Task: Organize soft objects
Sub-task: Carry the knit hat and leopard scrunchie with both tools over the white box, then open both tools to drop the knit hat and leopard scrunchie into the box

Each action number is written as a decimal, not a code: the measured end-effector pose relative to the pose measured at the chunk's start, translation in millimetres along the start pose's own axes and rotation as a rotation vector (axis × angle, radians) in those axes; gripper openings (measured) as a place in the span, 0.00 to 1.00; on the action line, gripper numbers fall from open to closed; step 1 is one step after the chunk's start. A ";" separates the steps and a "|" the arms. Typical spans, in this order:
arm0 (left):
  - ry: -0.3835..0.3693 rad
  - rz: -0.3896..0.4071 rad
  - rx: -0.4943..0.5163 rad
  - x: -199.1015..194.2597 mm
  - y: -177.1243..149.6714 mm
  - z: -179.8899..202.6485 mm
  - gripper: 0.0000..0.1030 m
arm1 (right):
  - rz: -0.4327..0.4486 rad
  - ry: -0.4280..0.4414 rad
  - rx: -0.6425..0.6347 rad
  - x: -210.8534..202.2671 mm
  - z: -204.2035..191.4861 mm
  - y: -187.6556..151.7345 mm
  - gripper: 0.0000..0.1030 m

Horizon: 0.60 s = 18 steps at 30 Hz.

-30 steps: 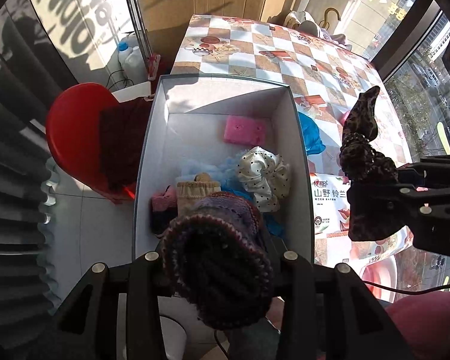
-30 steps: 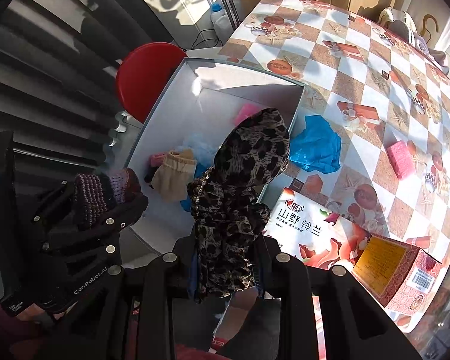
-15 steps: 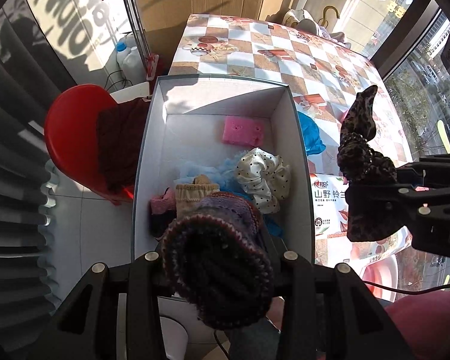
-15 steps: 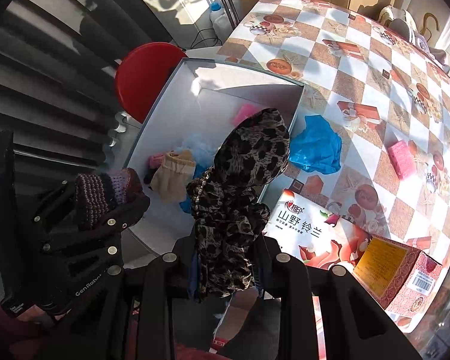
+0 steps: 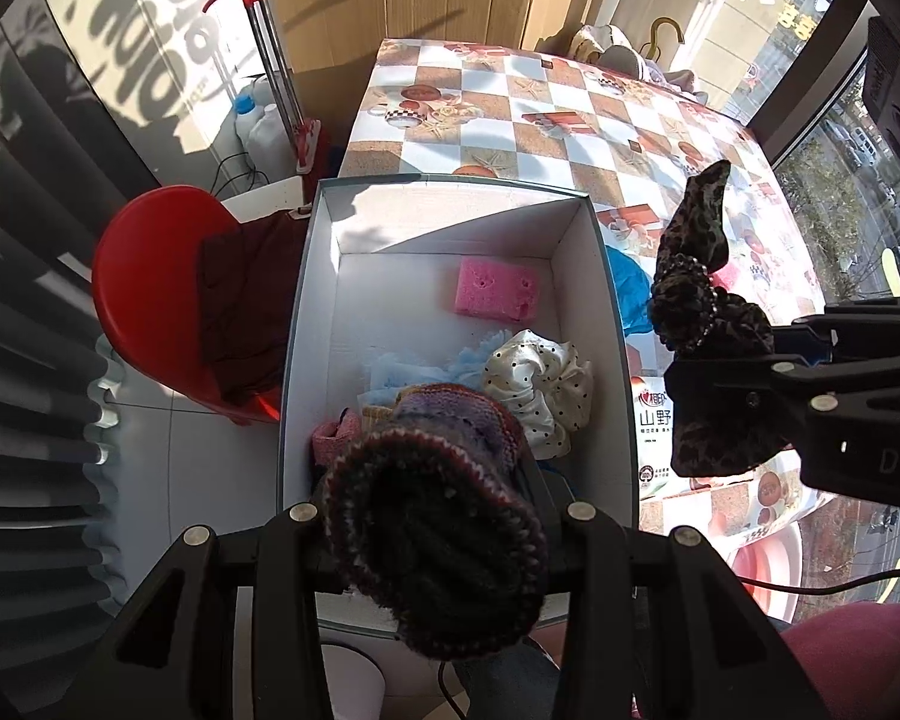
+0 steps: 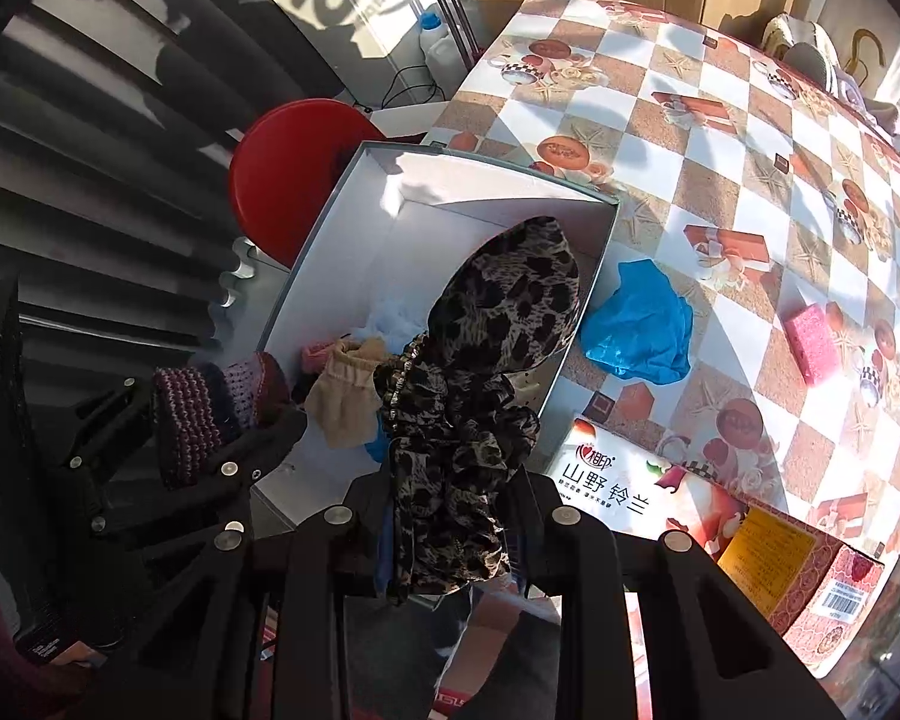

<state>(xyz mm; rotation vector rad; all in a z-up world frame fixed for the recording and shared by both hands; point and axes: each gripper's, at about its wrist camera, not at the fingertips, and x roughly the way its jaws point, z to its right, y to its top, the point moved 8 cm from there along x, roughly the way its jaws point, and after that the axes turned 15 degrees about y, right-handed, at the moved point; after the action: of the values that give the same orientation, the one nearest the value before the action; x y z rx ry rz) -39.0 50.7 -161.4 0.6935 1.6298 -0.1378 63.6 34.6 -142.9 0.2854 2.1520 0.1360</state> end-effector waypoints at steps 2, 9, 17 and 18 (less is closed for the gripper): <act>0.004 0.000 0.001 1.9 3.0 -0.5 0.43 | 0.004 -0.001 -0.007 1.1 -2.0 8.8 0.28; 0.007 -0.022 -0.007 9.6 8.1 -3.4 0.43 | 0.005 0.003 -0.027 5.0 -6.7 29.2 0.28; 0.013 -0.045 -0.008 19.0 11.9 0.9 0.43 | -0.013 0.003 -0.034 14.8 -7.7 40.6 0.28; 0.013 -0.050 -0.008 20.3 11.2 1.2 0.43 | -0.015 0.003 -0.033 15.9 -7.6 41.6 0.28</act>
<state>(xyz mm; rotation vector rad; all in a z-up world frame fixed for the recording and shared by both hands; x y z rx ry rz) -32.7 66.5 -177.3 0.6490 1.6599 -0.1630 55.0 79.0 -142.8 0.2507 2.1525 0.1630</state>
